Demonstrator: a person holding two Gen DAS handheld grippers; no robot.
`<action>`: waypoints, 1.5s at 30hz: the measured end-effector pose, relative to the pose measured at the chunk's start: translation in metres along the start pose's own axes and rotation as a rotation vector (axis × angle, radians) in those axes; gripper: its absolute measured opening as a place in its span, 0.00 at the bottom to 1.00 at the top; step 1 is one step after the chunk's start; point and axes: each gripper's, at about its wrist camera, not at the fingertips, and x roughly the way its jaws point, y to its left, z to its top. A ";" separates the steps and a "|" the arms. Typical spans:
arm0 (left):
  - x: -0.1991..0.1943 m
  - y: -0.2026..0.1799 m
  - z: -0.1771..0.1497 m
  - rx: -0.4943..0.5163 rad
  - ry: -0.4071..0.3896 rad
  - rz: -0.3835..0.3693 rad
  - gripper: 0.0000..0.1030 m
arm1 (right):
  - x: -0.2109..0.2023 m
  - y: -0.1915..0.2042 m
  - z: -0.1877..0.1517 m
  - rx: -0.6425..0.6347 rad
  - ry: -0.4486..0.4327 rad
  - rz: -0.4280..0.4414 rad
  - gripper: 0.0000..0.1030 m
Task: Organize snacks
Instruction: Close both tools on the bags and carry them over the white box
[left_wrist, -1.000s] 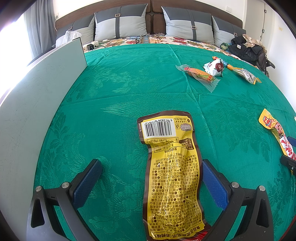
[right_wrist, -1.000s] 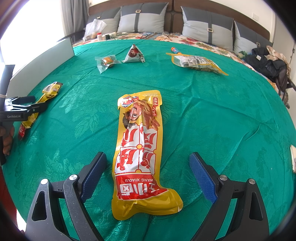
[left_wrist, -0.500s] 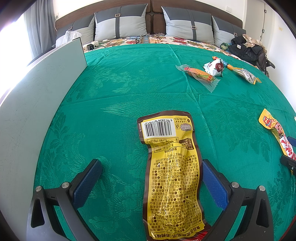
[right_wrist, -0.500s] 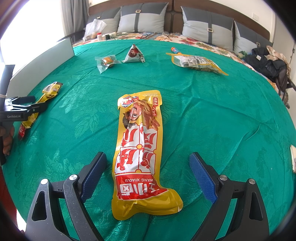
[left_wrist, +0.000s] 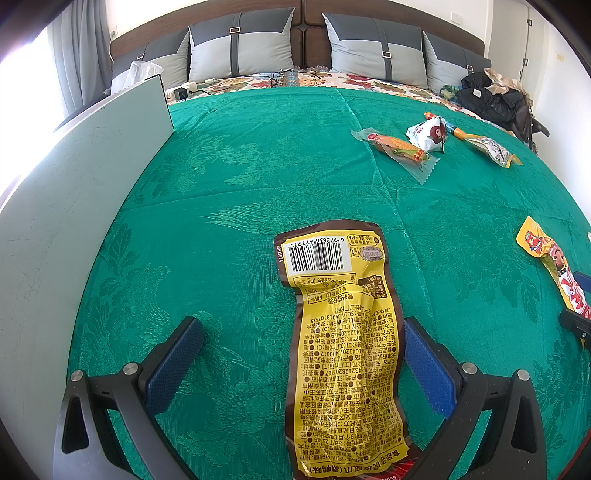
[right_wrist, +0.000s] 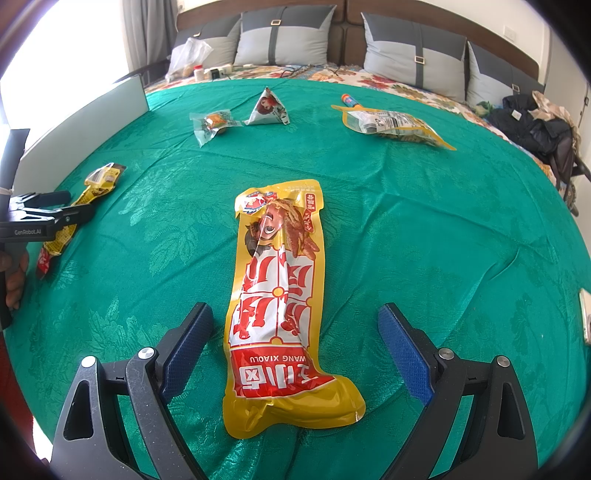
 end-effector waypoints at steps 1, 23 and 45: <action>0.000 0.000 0.000 0.000 0.000 0.000 1.00 | 0.000 0.000 0.000 0.000 0.000 0.000 0.90; -0.029 -0.017 -0.005 0.077 0.168 -0.137 0.32 | 0.020 -0.011 0.058 0.135 0.338 0.022 0.44; -0.196 0.280 -0.010 -0.462 -0.091 0.155 0.58 | -0.070 0.325 0.218 0.108 0.067 0.770 0.46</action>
